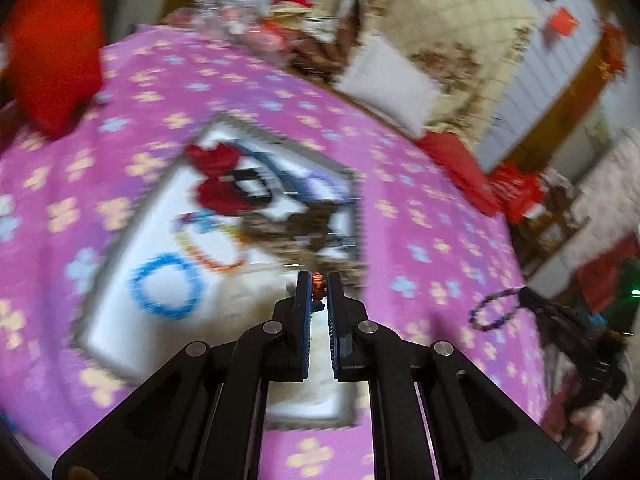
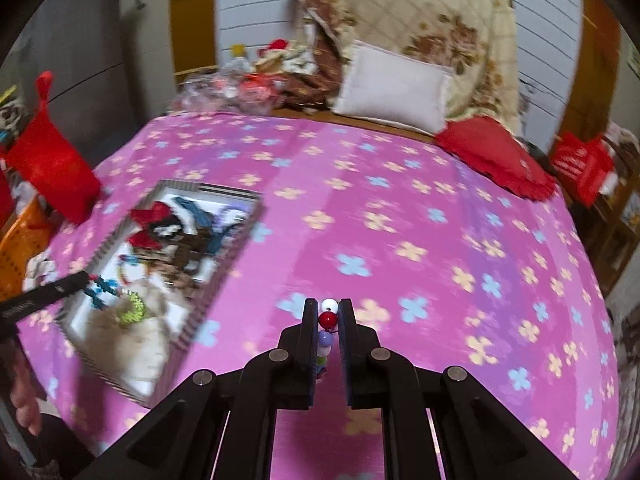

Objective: Organize jewelry
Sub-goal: 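Lower both bracelets into the white tray and open both grippers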

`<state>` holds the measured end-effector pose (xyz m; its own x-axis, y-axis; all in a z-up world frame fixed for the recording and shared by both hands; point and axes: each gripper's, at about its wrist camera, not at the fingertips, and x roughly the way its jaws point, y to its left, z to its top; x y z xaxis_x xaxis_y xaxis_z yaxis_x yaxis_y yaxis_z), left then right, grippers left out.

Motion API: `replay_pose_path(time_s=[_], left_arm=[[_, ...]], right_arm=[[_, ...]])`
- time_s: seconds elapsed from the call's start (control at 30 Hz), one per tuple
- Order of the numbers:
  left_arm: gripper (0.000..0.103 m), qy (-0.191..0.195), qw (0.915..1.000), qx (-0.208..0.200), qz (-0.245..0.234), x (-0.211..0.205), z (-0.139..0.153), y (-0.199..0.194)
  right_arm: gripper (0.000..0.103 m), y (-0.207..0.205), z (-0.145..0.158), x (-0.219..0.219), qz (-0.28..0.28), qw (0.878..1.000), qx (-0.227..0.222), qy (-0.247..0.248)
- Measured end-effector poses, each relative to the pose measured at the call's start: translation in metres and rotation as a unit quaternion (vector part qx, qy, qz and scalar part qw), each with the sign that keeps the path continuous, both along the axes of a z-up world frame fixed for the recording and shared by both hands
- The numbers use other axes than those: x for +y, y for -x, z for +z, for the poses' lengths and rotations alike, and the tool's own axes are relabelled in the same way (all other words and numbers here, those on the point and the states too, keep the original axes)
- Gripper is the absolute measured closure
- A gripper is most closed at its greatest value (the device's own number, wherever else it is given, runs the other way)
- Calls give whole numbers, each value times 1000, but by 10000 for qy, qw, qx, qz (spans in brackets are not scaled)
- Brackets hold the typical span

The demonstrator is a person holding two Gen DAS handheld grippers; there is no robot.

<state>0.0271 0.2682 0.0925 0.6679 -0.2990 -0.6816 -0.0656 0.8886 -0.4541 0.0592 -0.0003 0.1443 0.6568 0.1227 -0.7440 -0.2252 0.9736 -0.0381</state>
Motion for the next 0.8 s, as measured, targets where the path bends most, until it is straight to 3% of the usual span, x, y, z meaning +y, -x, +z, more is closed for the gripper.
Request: replay_pose_path(time_s=[0.2,0.4,0.63,0.8], left_arm=[[97,-433,9966,322,629,31,-6,14],[97,-902,9857,740,1212,55,-23,18],[97,-855,9838,1019,1204,62,-39,8],[97,-677,9876,794,1170,63,-33,9]], right_arm=[[94,2,3,63,647,9979,65,-59],[94,-1,-12,127,1207,9924,243,-53],[94,-16,-42,173,1419,9884,540,23],[94,-23,-66,168,1284,9884,796,162]])
